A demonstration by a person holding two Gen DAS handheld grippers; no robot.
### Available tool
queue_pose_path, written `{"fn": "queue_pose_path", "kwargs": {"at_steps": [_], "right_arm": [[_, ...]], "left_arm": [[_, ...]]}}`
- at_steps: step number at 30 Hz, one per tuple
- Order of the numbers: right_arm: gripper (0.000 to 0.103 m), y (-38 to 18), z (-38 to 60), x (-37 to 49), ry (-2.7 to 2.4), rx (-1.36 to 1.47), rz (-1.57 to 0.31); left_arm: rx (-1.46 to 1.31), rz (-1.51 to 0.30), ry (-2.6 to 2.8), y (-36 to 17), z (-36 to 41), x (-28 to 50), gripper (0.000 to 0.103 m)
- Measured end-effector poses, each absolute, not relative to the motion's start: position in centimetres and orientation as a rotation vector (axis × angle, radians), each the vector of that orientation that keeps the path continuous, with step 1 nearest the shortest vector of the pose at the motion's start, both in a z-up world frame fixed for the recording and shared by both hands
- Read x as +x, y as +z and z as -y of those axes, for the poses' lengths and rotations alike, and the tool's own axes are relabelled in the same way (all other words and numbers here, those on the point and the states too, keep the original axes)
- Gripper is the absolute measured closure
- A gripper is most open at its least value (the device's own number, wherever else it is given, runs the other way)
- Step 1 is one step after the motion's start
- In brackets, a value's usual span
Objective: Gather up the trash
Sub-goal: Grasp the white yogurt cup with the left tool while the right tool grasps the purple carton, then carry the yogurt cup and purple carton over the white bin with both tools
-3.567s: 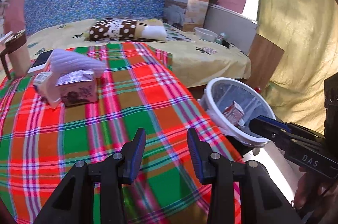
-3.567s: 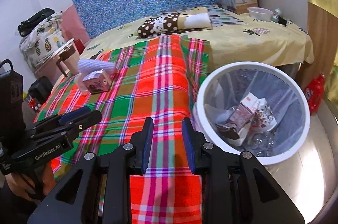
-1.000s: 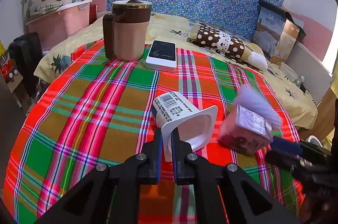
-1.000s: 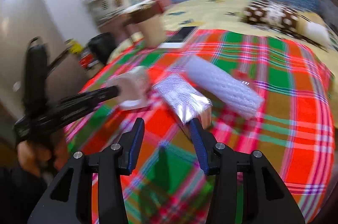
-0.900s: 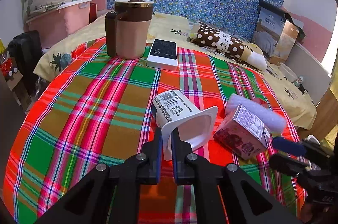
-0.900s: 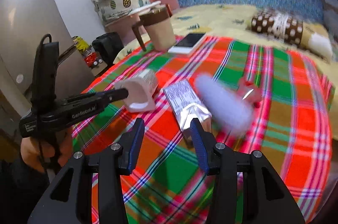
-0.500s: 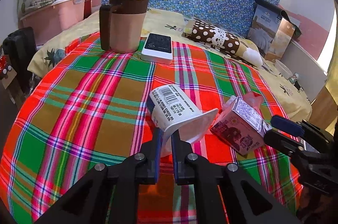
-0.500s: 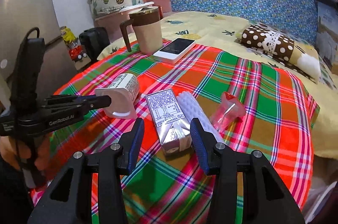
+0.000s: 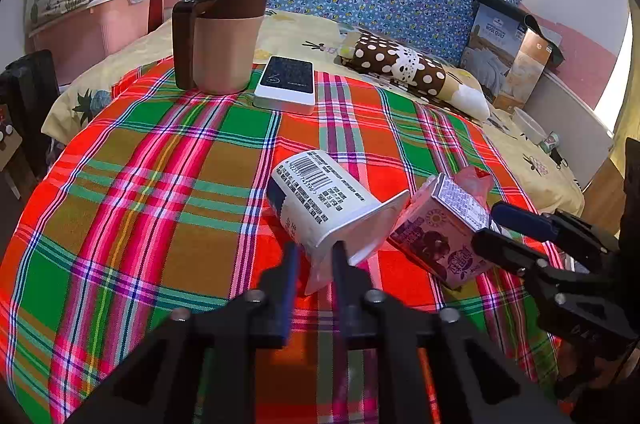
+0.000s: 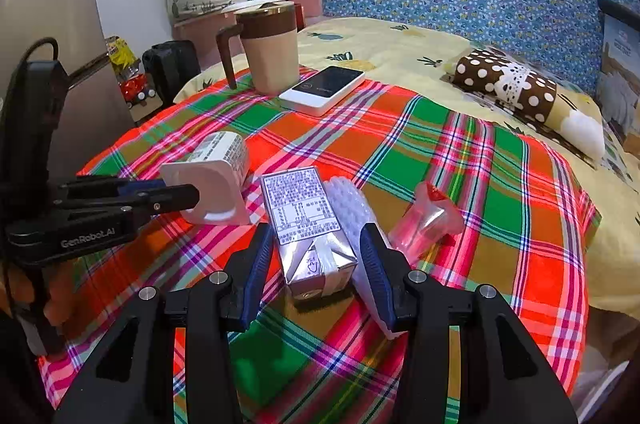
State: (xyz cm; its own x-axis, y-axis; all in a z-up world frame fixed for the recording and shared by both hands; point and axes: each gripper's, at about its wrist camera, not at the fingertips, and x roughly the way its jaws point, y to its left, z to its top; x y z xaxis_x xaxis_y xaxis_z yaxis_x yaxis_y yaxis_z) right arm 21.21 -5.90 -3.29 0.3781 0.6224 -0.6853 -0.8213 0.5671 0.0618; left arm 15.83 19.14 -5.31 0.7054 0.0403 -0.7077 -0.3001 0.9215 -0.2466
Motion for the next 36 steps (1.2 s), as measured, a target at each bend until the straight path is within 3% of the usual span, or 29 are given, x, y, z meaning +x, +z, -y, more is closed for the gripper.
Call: {"fn": "queue_pose_path", "kwargs": {"at_steps": [9,10,11,22,36], "right_arm": [[0.056,-3.8,5.5,21.0,0.986,-0.277,-0.774],[0.062,-3.9,5.5,21.0,0.986,-0.277,-0.777],[0.062,-3.9,5.5,20.9,0.985,-0.275,-0.780],[0.062,-3.0,7.2,19.5,0.950,-0.216,-0.775],[0.062,-1.3,9.6,17.0,0.933,-0.171,-0.728]], "left_arm": [[-0.319,-0.770,0.227,-5.2,-18.5,16.1,0.083],[-0.315,-0.770,0.230,-5.2,-18.4,16.1,0.083],[-0.312,-0.771,0.232,-5.1,-18.3,16.1,0.083],[-0.297,-0.751,0.225,-4.3,-17.3,15.0,0.097],[-0.272,-0.719,0.205,-2.3,-14.3,11.6,0.097]]}}
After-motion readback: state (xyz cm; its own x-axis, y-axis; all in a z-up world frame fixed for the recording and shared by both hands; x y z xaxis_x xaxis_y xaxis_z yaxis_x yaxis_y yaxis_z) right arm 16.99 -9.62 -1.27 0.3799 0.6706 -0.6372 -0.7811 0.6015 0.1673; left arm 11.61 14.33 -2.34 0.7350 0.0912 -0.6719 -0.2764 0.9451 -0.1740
